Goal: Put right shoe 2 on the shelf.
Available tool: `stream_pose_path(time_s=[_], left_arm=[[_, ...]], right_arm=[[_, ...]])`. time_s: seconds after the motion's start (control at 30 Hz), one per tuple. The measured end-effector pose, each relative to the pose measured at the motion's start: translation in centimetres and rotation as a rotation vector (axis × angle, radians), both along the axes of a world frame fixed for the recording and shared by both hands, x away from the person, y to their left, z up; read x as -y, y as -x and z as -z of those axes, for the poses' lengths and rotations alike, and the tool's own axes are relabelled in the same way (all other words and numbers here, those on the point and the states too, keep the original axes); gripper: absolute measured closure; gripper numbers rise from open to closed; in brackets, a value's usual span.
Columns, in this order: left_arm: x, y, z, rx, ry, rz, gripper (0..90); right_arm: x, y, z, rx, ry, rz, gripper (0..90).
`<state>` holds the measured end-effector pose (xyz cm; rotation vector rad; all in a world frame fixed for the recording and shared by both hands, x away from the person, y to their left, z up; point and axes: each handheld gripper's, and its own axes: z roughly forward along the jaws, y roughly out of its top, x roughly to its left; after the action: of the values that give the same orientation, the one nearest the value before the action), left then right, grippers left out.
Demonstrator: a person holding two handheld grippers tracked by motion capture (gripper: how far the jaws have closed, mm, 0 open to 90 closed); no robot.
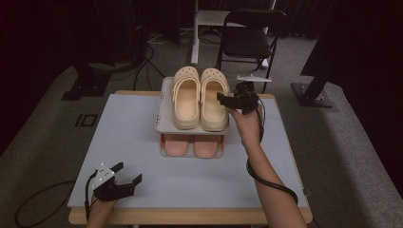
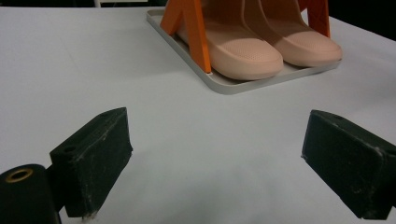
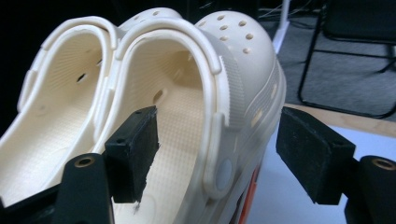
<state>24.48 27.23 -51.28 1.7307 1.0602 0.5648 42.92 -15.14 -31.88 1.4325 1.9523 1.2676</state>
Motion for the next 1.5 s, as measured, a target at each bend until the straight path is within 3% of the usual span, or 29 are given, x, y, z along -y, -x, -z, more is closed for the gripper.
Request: stream_pose_path(time_s=[0.67,0.87,1.03,1.13,1.23,1.5], left_arm=[[0.0,0.0,0.0,-0.005,-0.006,0.006,7.9],[0.1,0.0,0.1,-0.006,-0.006,0.009,7.9],[0.2,0.0,0.1,-0.008,-0.004,0.007,7.9],[0.2,0.0,0.1,-0.007,-0.006,0.007,7.9],[0.2,0.0,0.1,-0.008,-0.003,0.006,7.9],[0.3,0.1,0.1,-0.008,-0.005,0.008,7.9]], right_arm=[[1.8,1.7,1.1,0.02,0.005,-0.045,26.3],[2.6,2.6,1.2,0.034,-0.002,-0.059,20.3],[3.9,3.5,1.3,0.054,-0.033,-0.076,15.1],[4.3,3.7,1.4,0.055,-0.03,-0.078,14.9],[5.1,4.3,1.7,0.087,-0.01,-0.064,14.9],[7.4,5.3,2.8,0.101,-0.022,-0.056,14.9]])
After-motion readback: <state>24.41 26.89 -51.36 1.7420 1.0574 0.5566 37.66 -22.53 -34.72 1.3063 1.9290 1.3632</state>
